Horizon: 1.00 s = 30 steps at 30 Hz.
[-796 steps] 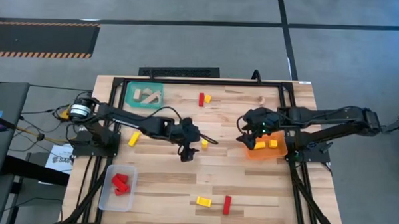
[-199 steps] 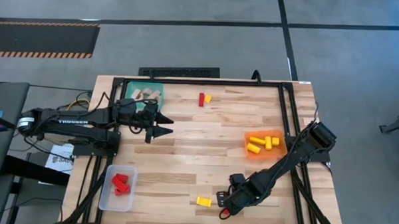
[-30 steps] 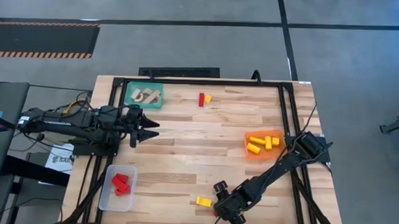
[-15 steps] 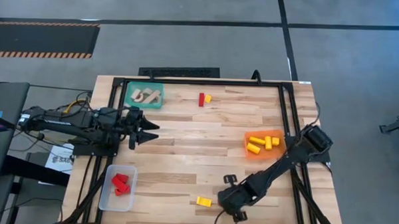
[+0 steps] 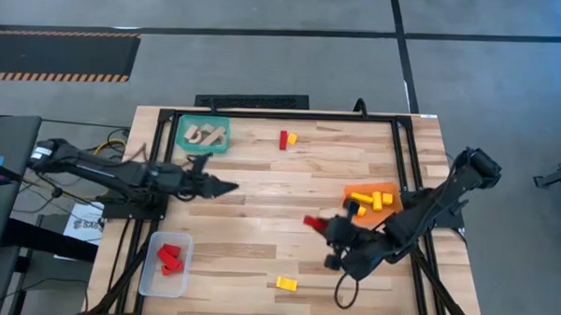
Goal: Sort & place blocks by color
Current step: Put the red block into the transparent bin
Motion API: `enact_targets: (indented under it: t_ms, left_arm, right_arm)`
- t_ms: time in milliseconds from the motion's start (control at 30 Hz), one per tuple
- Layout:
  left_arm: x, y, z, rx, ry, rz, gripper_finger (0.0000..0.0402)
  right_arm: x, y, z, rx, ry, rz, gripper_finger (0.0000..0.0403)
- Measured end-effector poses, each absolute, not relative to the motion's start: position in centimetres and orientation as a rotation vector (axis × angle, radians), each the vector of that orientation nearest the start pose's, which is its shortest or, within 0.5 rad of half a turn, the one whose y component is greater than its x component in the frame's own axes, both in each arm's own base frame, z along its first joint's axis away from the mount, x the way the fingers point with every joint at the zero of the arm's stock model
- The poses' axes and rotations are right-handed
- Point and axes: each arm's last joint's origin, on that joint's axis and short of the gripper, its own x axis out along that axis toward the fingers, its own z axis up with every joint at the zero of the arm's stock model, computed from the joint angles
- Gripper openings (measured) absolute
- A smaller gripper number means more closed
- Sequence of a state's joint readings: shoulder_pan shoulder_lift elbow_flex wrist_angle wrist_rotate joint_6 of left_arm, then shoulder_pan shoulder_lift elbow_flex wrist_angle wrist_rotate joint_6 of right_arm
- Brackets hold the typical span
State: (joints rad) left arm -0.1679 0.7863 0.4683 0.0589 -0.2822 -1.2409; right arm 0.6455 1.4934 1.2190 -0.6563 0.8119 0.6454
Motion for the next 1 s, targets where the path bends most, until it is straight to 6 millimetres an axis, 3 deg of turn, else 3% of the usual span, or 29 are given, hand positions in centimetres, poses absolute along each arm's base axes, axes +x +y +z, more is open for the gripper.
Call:
enact_targets:
  t_ms: [267,500,667,833,1000]
  left_arm:
    - [22.3,-4.3,22.5,-1.300,0.139,0.140,0.0251]
    - [24.9,-5.2,19.8,-1.347,0.195,0.167,0.0251]
    - [27.0,-5.9,19.5,-1.355,0.204,0.074,0.0251]
    - [28.5,-6.3,19.3,-1.344,0.218,0.061,0.0251]
    - [29.3,-6.2,18.4,-1.349,0.283,0.064,0.0251]
  right_arm:
    - [28.8,13.3,28.4,0.062,0.595,-0.430,0.0084]
    - [32.2,12.5,27.5,0.079,0.582,-0.270,0.0084]
    - [33.9,11.9,25.6,0.081,0.619,-0.258,0.0084]
    - [34.9,11.7,23.3,0.074,0.697,-0.240,0.0084]
    - [35.3,11.8,22.5,0.071,0.712,-0.230,0.0084]
